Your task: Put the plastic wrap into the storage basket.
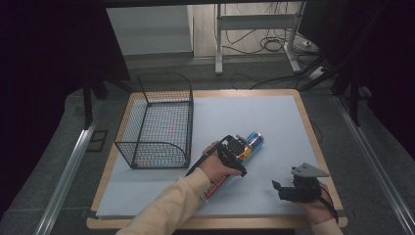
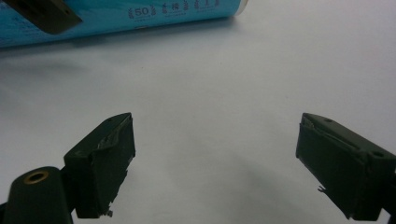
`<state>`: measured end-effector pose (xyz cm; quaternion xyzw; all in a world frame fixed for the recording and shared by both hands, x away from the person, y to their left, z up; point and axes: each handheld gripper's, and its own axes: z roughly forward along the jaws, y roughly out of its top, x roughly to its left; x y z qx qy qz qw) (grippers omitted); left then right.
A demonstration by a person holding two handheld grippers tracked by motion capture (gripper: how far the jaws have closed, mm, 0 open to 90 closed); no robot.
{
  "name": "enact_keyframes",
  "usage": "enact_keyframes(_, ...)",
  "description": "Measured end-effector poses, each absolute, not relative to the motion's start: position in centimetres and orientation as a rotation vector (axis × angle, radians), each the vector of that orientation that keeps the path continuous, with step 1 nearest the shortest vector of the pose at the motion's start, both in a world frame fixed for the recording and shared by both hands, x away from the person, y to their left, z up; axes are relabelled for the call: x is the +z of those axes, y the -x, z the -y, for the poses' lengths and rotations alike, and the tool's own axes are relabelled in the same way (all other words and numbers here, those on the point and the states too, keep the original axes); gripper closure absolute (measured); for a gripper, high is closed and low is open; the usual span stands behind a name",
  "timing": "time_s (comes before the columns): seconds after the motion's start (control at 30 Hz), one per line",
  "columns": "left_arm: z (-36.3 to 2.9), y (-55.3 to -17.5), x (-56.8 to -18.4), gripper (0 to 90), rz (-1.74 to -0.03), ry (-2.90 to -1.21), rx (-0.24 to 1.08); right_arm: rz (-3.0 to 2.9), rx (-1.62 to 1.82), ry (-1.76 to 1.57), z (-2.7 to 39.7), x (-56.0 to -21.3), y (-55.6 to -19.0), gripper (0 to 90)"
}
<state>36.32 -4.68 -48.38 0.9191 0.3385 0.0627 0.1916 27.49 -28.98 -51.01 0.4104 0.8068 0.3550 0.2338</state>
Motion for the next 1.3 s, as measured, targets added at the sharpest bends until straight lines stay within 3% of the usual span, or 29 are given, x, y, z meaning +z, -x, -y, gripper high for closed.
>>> enact_keyframes(0.37,5.1,-37.4,-49.6,21.5,-1.017,-2.630,0.167,-2.219,0.971,-1.125,29.0,-51.0,-27.5,11.9)
enact_keyframes(0.57,5.2,-37.7,-49.9,29.5,-1.043,-2.633,0.110,-2.219,0.972,-1.121,28.9,-51.0,-27.5,11.9)
enact_keyframes(1.3,4.2,-37.6,-47.1,31.4,-0.953,-2.665,0.059,-2.213,0.976,-1.120,29.0,-50.9,-27.5,12.1)
